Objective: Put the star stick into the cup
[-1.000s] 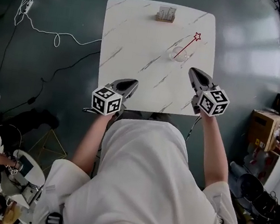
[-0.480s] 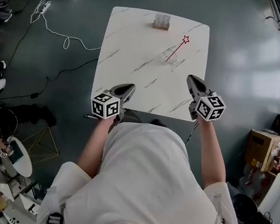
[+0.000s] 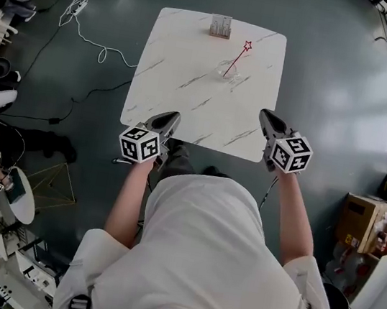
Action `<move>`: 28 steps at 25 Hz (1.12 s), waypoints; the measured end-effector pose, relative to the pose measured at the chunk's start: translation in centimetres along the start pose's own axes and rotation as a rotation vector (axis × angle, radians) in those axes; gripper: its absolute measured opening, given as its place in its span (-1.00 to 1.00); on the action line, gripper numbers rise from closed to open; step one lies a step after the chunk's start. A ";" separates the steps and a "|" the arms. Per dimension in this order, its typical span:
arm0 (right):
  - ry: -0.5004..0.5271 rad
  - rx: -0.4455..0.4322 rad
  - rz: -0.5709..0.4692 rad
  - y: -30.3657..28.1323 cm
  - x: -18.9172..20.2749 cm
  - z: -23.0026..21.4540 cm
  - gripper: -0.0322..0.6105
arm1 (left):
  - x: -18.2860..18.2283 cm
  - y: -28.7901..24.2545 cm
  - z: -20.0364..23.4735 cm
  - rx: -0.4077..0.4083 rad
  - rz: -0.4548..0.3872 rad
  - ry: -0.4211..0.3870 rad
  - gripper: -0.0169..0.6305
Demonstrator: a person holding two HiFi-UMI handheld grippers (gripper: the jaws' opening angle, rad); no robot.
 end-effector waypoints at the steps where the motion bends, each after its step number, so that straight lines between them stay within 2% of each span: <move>1: 0.007 -0.004 0.006 0.5 0.4 -0.2 -0.81 | 0.4 0.2 -0.5 -0.010 -0.008 0.005 -0.91; 9: 0.001 -0.030 0.001 2.5 2.4 0.9 -0.81 | 4.7 3.5 -2.8 -0.065 -0.021 0.046 -0.91; 16: 0.024 -0.034 -0.017 3.2 2.7 3.4 -0.81 | 5.9 6.3 -2.7 -0.075 -0.042 0.062 -0.91; 23: 0.047 -0.014 -0.033 3.3 3.3 6.2 -0.81 | 5.7 8.8 -2.8 -0.085 -0.001 -0.036 -0.91; 28: 0.067 -0.011 -0.058 3.3 2.6 8.3 -0.82 | 4.8 10.4 -1.8 -0.069 -0.017 -0.068 -0.91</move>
Point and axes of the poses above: the fingertips, and each gripper's own axes: y backward along the fingers, z to its left, x out of its underside, the point moved 9 cm from there along y, backward along the fingers, and after that the axes turned 12 degrees about z, right-handed, at the moved point
